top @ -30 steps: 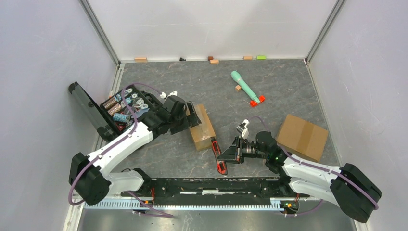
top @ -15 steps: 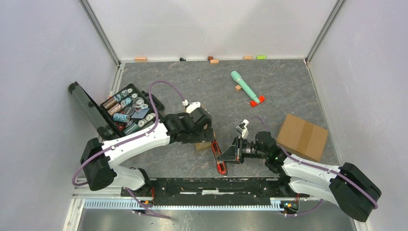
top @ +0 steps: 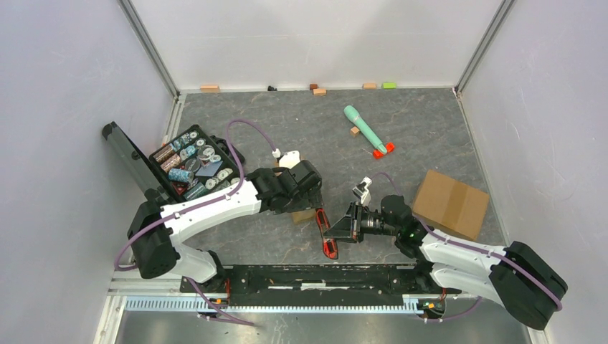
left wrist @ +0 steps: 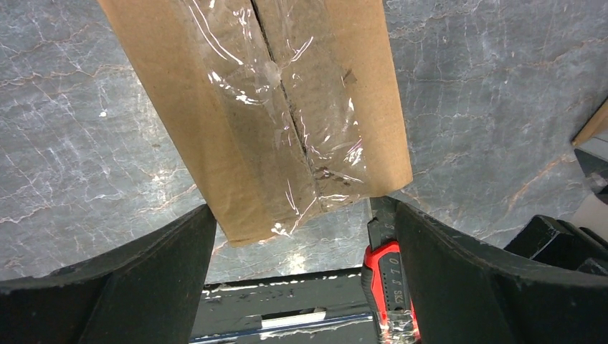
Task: Unpack the express box
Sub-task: Cut the express box at the center of the board.
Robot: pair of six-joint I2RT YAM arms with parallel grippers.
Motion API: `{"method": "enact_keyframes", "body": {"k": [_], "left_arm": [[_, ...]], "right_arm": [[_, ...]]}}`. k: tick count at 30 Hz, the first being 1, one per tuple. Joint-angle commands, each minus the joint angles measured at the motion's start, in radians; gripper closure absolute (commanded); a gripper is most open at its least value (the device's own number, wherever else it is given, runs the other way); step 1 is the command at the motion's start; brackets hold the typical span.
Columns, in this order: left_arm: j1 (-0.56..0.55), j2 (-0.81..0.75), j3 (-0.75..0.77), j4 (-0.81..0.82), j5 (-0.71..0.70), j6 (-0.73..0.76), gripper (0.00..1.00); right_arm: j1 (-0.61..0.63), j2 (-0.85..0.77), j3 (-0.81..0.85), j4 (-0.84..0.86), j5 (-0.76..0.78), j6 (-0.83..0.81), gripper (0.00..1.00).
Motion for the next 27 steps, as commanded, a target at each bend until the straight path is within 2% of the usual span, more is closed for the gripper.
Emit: {"method": "enact_keyframes", "body": {"k": [1, 9, 15, 27], "left_arm": [[-0.008, -0.013, -0.007, 0.051, -0.011, -0.09, 0.0], [-0.009, -0.006, -0.022, 0.065, 0.004, -0.134, 0.0], [-0.008, 0.011, -0.025, 0.051, -0.01, -0.148, 0.0], [-0.004, 0.032, 0.006, 0.039, 0.001, -0.171, 0.0]], "right_arm": [[-0.001, 0.0, 0.034, 0.13, -0.005, 0.01, 1.0], [0.002, 0.024, 0.008, 0.225, -0.008, 0.069, 1.0], [0.008, 0.048, -0.048, 0.375, -0.018, 0.157, 1.0], [0.013, 0.063, -0.07, 0.41, 0.0, 0.147, 1.0]]}}
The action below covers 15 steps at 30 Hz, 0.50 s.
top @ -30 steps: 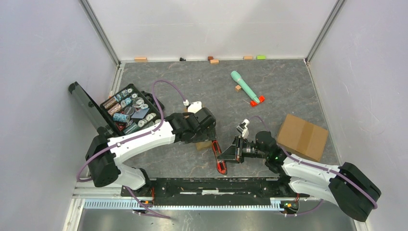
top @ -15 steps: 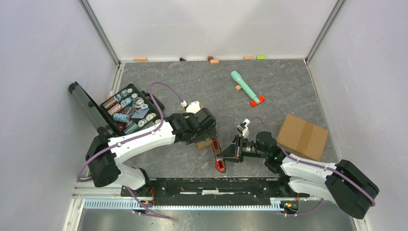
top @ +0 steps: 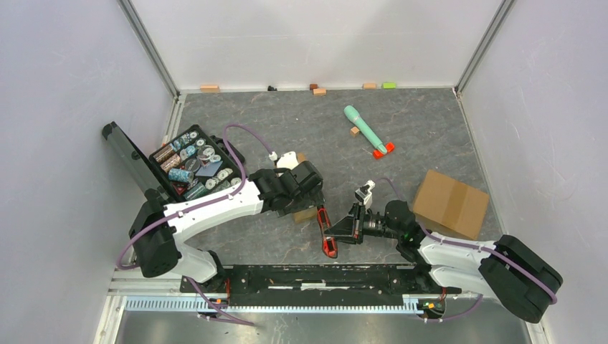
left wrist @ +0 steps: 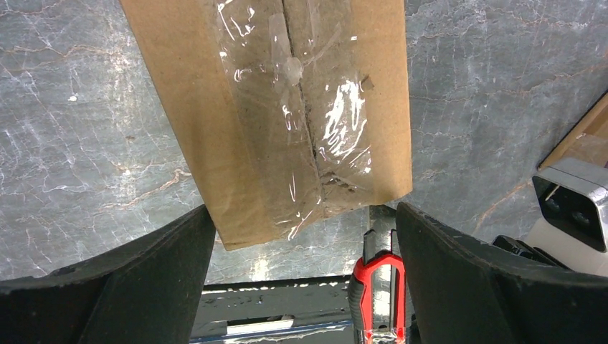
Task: Unpack the express box
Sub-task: Cut the express box at the center of the board.
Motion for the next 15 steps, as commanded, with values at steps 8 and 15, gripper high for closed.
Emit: {"method": "enact_keyframes", "body": {"k": [8, 15], "left_arm": [[-0.005, 0.049, 0.047, 0.001, 0.044, -0.031, 0.0], [-0.003, 0.088, 0.087, -0.024, 0.051, -0.001, 0.0]], "right_arm": [[0.024, 0.089, -0.014, 0.359, 0.004, 0.034, 1.0], [0.033, 0.139, -0.033, 0.467, 0.002, 0.082, 1.0]]}}
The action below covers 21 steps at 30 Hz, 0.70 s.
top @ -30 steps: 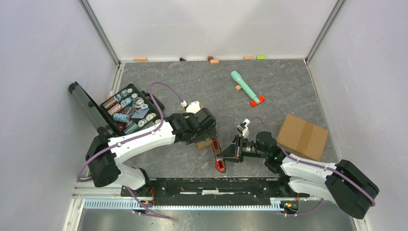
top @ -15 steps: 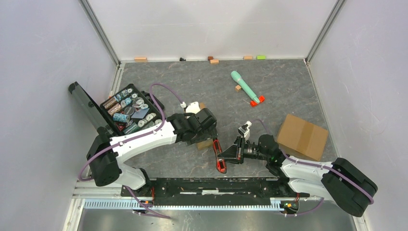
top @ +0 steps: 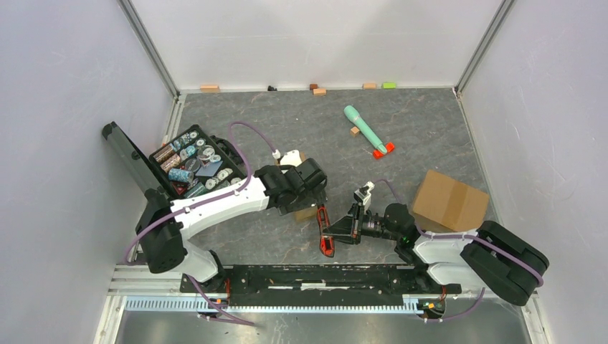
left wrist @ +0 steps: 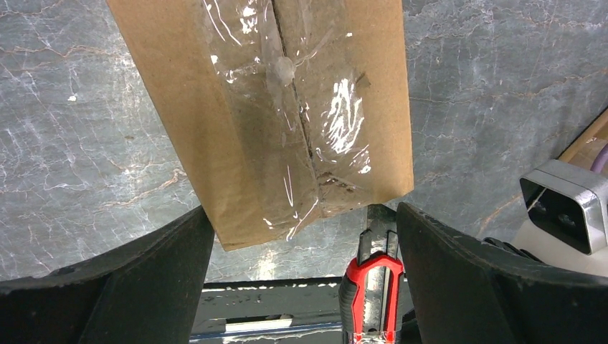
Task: Unpack the express box
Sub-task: Cut the express box at the center of the board.
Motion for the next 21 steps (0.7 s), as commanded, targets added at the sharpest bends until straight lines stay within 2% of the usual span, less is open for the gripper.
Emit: {"method": "enact_keyframes", "body": {"k": [1, 12, 18, 21], "left_arm": [[-0.005, 0.044, 0.039, 0.007, 0.044, 0.003, 0.0], [-0.005, 0.058, 0.033, -0.02, 0.054, 0.03, 0.02], [-0.005, 0.057, 0.018, -0.03, 0.053, 0.031, 0.1], [-0.005, 0.049, 0.008, -0.031, 0.048, 0.027, 0.18]], "right_arm": [[0.015, -0.003, 0.003, 0.227, -0.024, 0.017, 1.0], [0.015, 0.026, -0.001, 0.243, -0.027, 0.009, 1.0], [0.015, 0.03, 0.002, 0.232, -0.028, -0.001, 1.0], [0.015, 0.033, 0.002, 0.233, -0.03, -0.002, 1.0]]}}
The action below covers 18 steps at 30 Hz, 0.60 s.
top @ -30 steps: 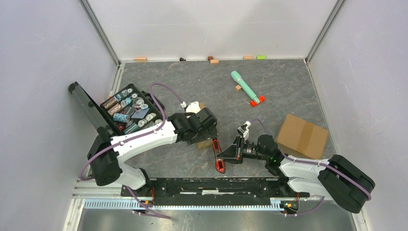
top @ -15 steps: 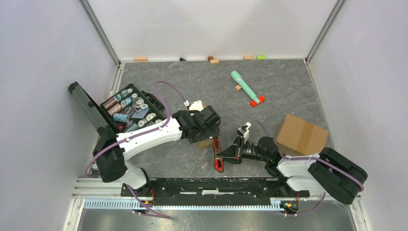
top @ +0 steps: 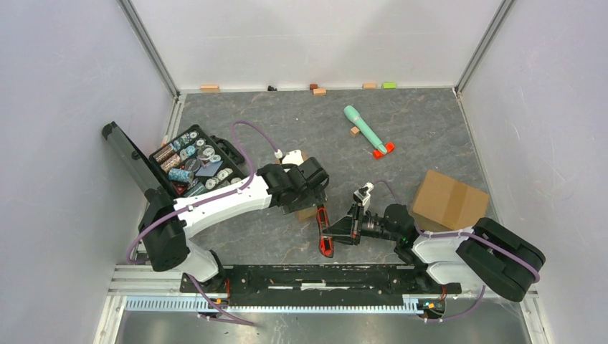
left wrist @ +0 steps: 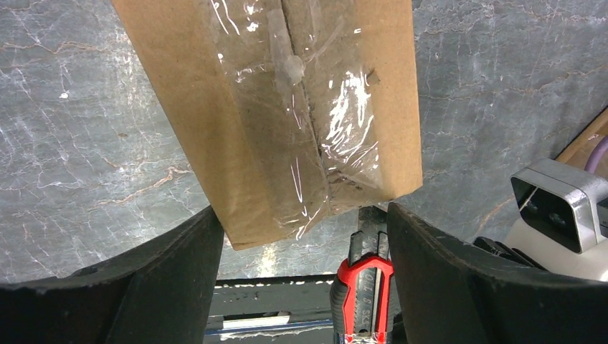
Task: Unpack the express box
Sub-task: Cut the express box at the center of the board.
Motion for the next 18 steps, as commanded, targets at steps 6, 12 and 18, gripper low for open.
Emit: {"method": "enact_keyframes", "body": {"k": [6, 12, 18], "left_arm": [[-0.006, 0.016, -0.019, -0.014, 0.029, 0.02, 0.31], [-0.006, 0.004, -0.025, -0.013, 0.019, 0.015, 0.49], [-0.002, -0.019, -0.049, -0.011, 0.015, 0.004, 0.42]], "right_arm": [[0.01, -0.002, 0.011, 0.172, -0.033, -0.034, 1.0], [0.01, 0.009, 0.008, 0.21, -0.039, -0.011, 1.0], [0.01, 0.071, -0.031, 0.467, -0.019, 0.125, 1.0]]}}
